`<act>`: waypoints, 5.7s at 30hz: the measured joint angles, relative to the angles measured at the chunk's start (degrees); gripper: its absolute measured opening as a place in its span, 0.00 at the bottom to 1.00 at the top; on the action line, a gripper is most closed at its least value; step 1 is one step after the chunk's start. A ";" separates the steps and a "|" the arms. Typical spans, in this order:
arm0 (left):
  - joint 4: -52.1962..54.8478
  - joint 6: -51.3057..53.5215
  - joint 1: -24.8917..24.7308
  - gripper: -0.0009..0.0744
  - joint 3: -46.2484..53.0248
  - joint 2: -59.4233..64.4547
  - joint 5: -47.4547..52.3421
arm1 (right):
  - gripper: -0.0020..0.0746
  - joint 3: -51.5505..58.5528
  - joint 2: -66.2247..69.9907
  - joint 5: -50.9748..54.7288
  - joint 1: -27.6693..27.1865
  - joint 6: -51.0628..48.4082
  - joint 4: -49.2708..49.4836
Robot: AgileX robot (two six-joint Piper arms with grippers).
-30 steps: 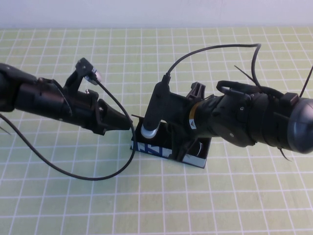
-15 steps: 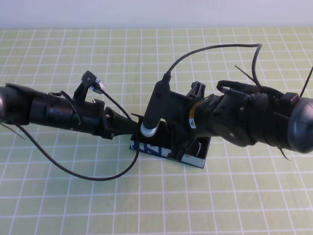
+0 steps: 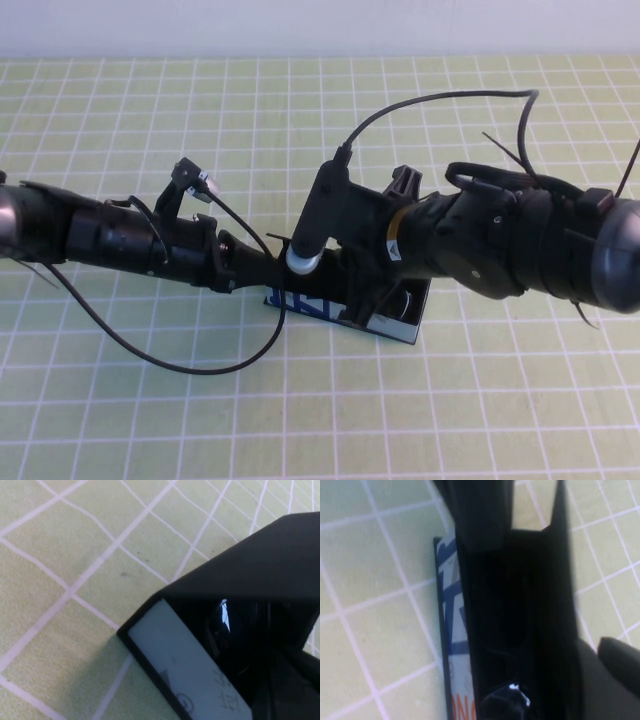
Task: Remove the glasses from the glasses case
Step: Pick up the glasses from the glasses case
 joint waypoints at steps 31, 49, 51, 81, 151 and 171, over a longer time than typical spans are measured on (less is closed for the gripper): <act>0.13 -2.04 0.00 0.01 0.00 0.09 0.13 | 0.01 -3.91 3.20 14.96 -0.52 26.06 15.34; 0.60 -2.78 0.00 0.01 0.00 0.09 0.13 | 0.01 -21.64 14.14 19.52 -9.62 27.84 14.60; 0.60 -2.78 0.00 0.01 0.00 0.09 0.13 | 0.01 -23.34 16.24 21.59 -10.48 27.84 15.00; 2.57 -4.58 0.00 0.01 -1.91 0.24 2.66 | 0.04 -41.37 19.00 52.03 -9.85 -10.56 37.04; 7.27 -8.71 0.00 0.01 -4.45 0.46 1.99 | 0.40 -28.64 19.94 36.22 -8.03 -22.90 28.06; 7.50 -10.26 0.00 0.01 -4.45 -0.65 2.37 | 0.05 -31.13 18.71 43.10 -7.78 -18.68 27.22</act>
